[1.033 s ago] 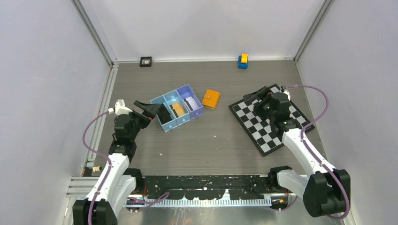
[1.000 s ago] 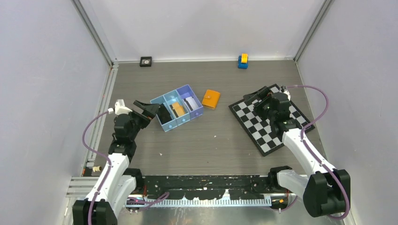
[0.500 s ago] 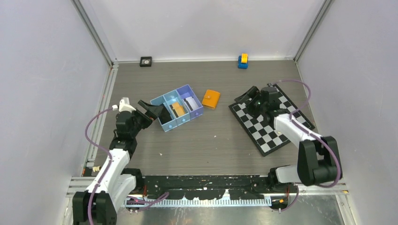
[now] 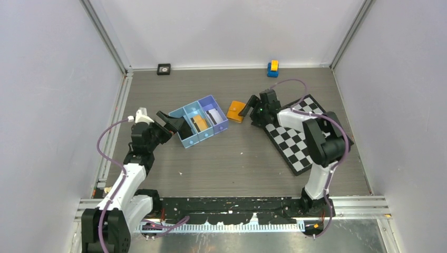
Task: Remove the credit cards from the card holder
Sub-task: Pick up the card holder from the center of the board.
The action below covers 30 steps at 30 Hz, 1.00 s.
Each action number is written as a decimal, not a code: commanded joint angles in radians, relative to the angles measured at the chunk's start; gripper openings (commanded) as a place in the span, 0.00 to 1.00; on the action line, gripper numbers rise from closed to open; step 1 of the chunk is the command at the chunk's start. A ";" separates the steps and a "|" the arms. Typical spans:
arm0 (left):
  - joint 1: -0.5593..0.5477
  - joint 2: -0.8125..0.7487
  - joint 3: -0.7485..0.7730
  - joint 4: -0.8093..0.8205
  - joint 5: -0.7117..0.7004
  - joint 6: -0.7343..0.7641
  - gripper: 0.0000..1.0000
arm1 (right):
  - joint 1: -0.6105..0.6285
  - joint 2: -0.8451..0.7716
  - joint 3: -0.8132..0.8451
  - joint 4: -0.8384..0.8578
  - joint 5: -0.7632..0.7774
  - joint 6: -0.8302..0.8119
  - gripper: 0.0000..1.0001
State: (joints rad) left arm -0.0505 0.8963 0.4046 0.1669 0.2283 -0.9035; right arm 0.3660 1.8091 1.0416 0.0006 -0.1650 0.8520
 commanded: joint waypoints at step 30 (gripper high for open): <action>-0.006 0.010 0.061 -0.007 0.016 0.017 0.93 | 0.186 0.269 0.463 -0.439 0.454 -0.155 0.08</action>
State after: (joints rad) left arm -0.0525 0.9073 0.4225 0.1505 0.2287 -0.9043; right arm 0.5503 2.0899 1.5188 -0.3973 0.2607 0.7170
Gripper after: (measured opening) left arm 0.932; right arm 0.150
